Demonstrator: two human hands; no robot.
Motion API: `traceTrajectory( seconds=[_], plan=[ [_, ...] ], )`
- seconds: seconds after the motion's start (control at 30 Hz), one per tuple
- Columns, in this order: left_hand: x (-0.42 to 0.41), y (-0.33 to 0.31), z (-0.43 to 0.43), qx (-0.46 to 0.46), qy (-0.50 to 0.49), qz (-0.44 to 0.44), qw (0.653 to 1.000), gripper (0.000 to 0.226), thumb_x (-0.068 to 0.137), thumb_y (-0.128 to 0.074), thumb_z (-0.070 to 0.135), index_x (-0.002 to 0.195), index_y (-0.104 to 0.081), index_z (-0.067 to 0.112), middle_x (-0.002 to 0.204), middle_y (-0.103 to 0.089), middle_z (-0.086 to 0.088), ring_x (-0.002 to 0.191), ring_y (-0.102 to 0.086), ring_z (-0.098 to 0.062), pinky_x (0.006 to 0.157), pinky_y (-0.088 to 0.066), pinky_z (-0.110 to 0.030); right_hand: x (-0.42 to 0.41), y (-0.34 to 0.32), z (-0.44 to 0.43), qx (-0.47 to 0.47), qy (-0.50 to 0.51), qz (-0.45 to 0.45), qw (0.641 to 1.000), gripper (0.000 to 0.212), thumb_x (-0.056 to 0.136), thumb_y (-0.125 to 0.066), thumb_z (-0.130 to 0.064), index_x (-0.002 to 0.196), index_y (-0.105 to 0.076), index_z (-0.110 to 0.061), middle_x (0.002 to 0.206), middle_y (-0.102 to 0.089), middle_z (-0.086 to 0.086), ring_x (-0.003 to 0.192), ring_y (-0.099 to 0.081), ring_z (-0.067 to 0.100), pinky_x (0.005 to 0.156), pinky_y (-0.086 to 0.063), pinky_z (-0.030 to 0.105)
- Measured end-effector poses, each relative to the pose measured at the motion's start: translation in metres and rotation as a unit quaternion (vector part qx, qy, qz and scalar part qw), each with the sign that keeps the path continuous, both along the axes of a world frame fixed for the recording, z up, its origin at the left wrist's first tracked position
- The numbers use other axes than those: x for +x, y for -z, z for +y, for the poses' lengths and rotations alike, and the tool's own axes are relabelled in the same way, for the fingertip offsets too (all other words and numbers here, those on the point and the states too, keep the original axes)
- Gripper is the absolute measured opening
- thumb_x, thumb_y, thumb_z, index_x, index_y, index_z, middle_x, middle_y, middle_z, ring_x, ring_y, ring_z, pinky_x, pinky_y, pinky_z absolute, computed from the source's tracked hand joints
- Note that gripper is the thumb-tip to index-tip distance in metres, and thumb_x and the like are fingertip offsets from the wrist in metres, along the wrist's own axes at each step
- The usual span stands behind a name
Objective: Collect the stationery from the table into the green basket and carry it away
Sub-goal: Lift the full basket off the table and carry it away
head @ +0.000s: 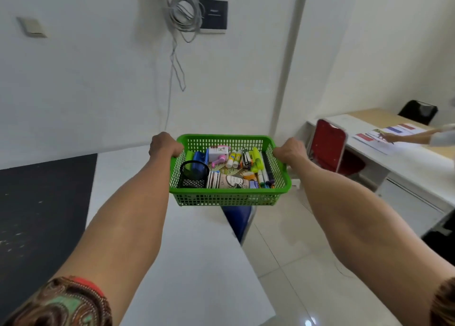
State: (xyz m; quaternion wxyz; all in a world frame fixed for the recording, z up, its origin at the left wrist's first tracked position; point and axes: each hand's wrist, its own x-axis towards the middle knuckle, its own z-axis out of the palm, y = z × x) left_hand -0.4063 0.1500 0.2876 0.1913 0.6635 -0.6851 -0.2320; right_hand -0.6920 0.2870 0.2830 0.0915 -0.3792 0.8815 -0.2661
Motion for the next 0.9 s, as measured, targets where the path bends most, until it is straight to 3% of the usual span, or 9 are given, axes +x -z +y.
traceTrajectory(
  seconds=[0.2, 0.4, 0.6, 0.8, 0.9],
  plan=[
    [-0.090, -0.012, 0.014, -0.005, 0.044, -0.003, 0.999, 0.020, 0.069, -0.060, -0.002, 0.088, -0.062, -0.003, 0.089, -0.062, -0.017, 0.076, -0.064, -0.031, 0.064, -0.053, -0.030, -0.078, -0.015, 0.035, -0.034, 0.058, -0.005, 0.998, 0.021, 0.084, -0.062, -0.022, 0.076, -0.054, -0.004, 0.085, -0.059, 0.010, 0.081, -0.060, 0.027, 0.076, -0.056, 0.037],
    [-0.166, -0.022, 0.010, -0.017, 0.086, -0.001, 0.996, 0.016, 0.068, -0.062, -0.002, 0.083, -0.061, -0.002, 0.086, -0.063, -0.016, 0.075, -0.065, -0.030, 0.064, -0.055, -0.030, -0.141, -0.016, 0.054, -0.043, 0.118, -0.016, 0.992, 0.025, 0.081, -0.061, -0.024, 0.094, -0.060, -0.002, 0.092, -0.059, 0.012, 0.083, -0.060, 0.030, 0.067, -0.053, 0.036],
    [-0.229, -0.018, -0.001, -0.014, 0.106, 0.003, 0.994, 0.017, 0.068, -0.065, 0.000, 0.085, -0.063, -0.001, 0.084, -0.063, -0.015, 0.075, -0.066, -0.029, 0.065, -0.055, -0.030, -0.199, -0.010, 0.052, -0.032, 0.134, -0.008, 0.990, 0.022, 0.084, -0.060, -0.025, 0.090, -0.056, -0.004, 0.089, -0.054, 0.012, 0.080, -0.055, 0.028, 0.065, -0.046, 0.034],
    [-0.293, -0.004, -0.035, 0.002, 0.101, 0.018, 0.995, 0.019, 0.068, -0.066, -0.002, 0.087, -0.065, -0.002, 0.084, -0.065, -0.015, 0.076, -0.067, -0.028, 0.067, -0.057, -0.031, -0.263, -0.006, 0.018, -0.019, 0.132, -0.001, 0.991, 0.022, 0.084, -0.058, -0.024, 0.089, -0.056, -0.004, 0.091, -0.057, 0.012, 0.084, -0.056, 0.029, 0.067, -0.045, 0.034],
    [-0.329, -0.002, -0.062, 0.008, 0.092, 0.018, 0.996, 0.020, 0.068, -0.067, -0.001, 0.088, -0.066, -0.002, 0.083, -0.063, -0.014, 0.075, -0.066, -0.028, 0.064, -0.055, -0.030, -0.298, -0.006, -0.011, -0.013, 0.129, -0.002, 0.992, 0.033, 0.084, -0.057, -0.026, 0.103, -0.061, 0.001, 0.098, -0.059, 0.014, 0.096, -0.060, 0.033, 0.073, -0.049, 0.036]
  ],
)
